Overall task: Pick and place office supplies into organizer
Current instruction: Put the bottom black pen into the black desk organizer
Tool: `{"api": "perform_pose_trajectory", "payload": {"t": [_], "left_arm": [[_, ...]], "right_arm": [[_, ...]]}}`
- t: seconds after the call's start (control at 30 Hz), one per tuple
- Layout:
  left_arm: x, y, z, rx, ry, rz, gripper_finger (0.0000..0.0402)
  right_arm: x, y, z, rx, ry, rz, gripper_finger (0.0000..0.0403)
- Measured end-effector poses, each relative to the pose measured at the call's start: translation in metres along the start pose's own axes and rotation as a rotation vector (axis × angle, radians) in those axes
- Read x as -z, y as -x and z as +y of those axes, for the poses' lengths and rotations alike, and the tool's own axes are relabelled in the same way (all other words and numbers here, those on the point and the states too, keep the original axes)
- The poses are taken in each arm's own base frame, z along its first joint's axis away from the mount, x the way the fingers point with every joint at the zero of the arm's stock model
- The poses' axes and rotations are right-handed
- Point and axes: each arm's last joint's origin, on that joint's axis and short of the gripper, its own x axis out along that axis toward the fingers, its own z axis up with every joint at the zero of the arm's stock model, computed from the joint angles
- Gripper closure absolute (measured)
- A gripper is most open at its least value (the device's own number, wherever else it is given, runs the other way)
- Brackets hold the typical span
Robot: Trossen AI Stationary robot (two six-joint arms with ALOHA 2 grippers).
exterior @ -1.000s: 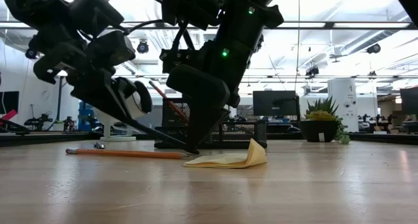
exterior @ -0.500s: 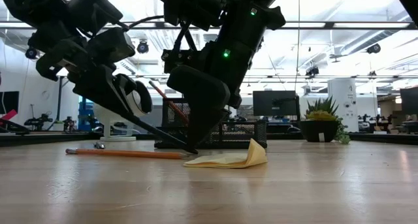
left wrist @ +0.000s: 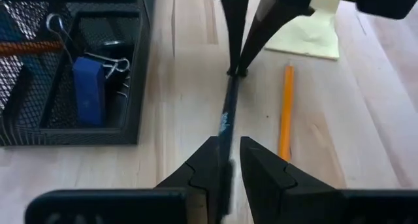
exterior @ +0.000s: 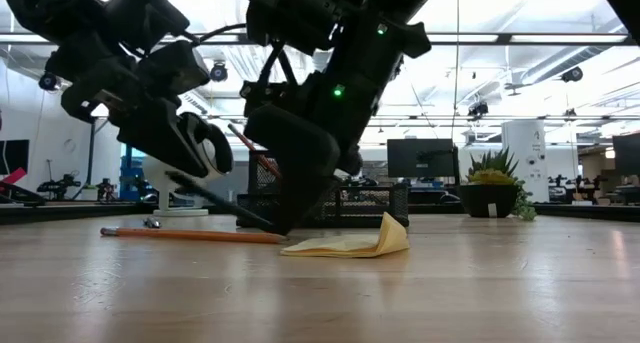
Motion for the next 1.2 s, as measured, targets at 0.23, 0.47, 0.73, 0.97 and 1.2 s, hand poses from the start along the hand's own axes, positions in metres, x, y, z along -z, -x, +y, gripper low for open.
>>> {"api": "perform_pose_trajectory", "payload": {"t": [0.23, 0.47, 0.73, 0.97, 1.2], "left_arm": [[-0.002, 0.005, 0.000, -0.004, -0.001, -0.015, 0.0357], [0.007, 0.002, 0.002, -0.020, -0.002, 0.069, 0.0356], [0.011, 0.001, 0.014, -0.072, -0.072, 0.103, 0.0320], [0.015, -0.003, 0.016, -0.063, -0.106, 0.143, 0.0248], [0.020, -0.011, 0.015, -0.013, -0.107, 0.195, 0.0226]], "right_arm": [[0.001, -0.005, -0.002, -0.002, -0.009, 0.014, 0.0395], [0.000, -0.005, -0.002, -0.003, 0.006, 0.009, 0.0395], [0.001, -0.005, -0.002, -0.002, 0.011, 0.010, 0.0395], [0.001, -0.005, -0.002, -0.001, 0.011, 0.010, 0.0394], [0.001, -0.005, -0.002, -0.001, 0.011, 0.010, 0.0394]]}}
